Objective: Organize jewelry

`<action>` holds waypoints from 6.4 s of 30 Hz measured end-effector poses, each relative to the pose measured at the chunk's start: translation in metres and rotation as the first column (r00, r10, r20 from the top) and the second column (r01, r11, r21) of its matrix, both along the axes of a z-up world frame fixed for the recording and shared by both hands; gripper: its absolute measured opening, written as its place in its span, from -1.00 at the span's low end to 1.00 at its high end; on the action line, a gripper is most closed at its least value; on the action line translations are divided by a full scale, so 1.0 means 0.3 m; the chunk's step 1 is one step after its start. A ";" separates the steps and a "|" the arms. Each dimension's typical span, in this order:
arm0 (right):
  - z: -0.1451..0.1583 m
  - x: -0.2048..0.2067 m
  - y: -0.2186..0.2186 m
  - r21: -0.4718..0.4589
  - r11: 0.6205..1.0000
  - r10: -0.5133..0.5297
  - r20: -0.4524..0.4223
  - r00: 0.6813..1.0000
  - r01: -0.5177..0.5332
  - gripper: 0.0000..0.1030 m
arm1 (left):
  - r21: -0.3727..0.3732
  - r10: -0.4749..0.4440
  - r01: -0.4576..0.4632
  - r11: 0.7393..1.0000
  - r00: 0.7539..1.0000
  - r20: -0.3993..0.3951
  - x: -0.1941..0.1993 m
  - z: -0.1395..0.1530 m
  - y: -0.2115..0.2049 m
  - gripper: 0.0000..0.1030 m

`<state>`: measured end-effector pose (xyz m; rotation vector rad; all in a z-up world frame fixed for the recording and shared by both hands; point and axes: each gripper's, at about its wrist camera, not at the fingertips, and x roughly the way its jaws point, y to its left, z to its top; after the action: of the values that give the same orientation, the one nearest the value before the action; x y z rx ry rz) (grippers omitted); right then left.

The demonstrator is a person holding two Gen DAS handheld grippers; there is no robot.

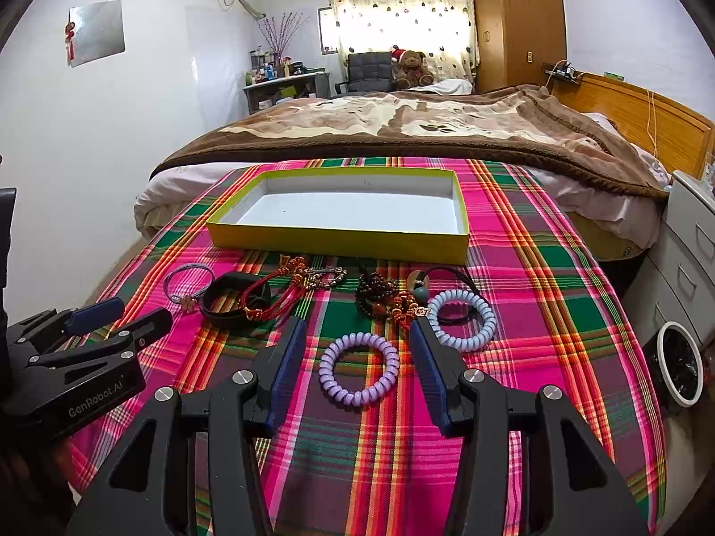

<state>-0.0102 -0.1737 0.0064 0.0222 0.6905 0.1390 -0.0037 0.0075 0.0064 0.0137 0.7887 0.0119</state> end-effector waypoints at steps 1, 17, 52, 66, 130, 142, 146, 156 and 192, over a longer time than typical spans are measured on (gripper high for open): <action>0.000 0.000 0.000 0.000 1.000 0.000 0.000 1.000 0.000 -0.05 | 0.000 0.000 0.000 1.000 1.000 -0.001 -0.001 0.000 0.000 0.17; -0.001 0.000 0.002 0.001 1.000 0.000 -0.003 1.000 0.000 -0.05 | -0.034 -0.017 0.016 0.999 1.000 -0.016 0.017 -0.012 0.016 0.17; -0.126 0.281 -0.336 0.087 0.991 -0.072 -0.256 0.964 0.097 -0.05 | -0.208 -0.161 0.128 0.970 0.975 -0.152 0.271 -0.098 0.161 -0.09; -0.127 0.270 -0.323 0.069 0.994 -0.062 -0.233 0.970 0.080 -0.64 | -0.201 -0.214 0.182 0.963 0.965 -0.151 0.276 -0.096 0.139 -0.66; 0.051 0.235 -0.300 0.041 0.999 -0.027 -0.126 0.992 0.032 -0.80 | -0.217 -0.298 0.269 0.938 0.947 -0.115 0.231 0.010 0.179 -0.23; 0.055 0.229 -0.288 0.055 0.998 -0.020 -0.125 0.992 0.027 -0.80 | -0.105 -0.284 0.267 0.958 0.938 -0.201 0.258 -0.090 0.091 -0.32; 0.068 0.226 -0.288 0.058 0.998 -0.020 -0.115 0.993 0.027 -0.80 | -0.067 -0.285 0.277 0.959 0.938 -0.199 0.256 -0.100 0.074 -0.67; 0.109 0.249 -0.302 0.061 0.998 -0.024 -0.094 0.995 0.030 -0.80 | -0.082 -0.309 0.300 0.950 0.942 -0.129 0.275 0.010 0.088 -0.67; -0.073 0.858 -0.194 -0.077 0.997 -0.013 -0.255 0.967 -0.007 -0.80 | -0.143 -0.286 0.266 0.953 0.946 -0.150 0.811 -0.062 -0.033 -0.67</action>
<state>0.2472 -0.2320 -0.0155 -0.0338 0.9535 0.1070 0.2396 -0.0023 -0.0122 0.0103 0.9508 -0.3077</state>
